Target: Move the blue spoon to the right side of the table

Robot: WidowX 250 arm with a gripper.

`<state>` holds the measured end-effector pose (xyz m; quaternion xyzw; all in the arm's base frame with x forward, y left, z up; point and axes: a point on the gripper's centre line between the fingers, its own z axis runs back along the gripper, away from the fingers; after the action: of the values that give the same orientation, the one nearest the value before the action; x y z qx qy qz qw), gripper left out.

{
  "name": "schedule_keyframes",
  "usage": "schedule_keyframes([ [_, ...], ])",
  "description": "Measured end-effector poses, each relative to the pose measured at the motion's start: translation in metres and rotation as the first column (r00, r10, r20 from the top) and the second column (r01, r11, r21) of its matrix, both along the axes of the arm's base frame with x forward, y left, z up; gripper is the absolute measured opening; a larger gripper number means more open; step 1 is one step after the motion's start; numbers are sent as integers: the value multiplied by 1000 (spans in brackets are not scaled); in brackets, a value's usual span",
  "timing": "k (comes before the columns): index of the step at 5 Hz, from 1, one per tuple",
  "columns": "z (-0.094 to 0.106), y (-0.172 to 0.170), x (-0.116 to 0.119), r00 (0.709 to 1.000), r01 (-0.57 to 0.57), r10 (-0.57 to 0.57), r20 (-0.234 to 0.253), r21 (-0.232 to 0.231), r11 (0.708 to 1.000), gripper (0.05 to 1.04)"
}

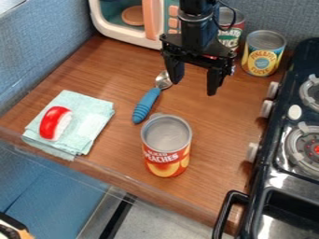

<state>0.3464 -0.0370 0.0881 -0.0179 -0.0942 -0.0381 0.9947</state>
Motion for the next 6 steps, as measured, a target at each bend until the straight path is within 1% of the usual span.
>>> schedule_keyframes([
  [1,-13,1,-2,999,2,-1,-38,4,1000,999],
  [2,-26,29,1,997,-35,36,-67,16,999,999],
  [3,-38,59,10,996,-20,25,-83,60,998,999],
  [4,-52,79,14,997,26,-20,-80,74,997,999],
  [5,-67,96,15,996,32,-25,-84,90,995,999],
  [6,-79,94,17,993,39,-30,-118,78,996,949],
])
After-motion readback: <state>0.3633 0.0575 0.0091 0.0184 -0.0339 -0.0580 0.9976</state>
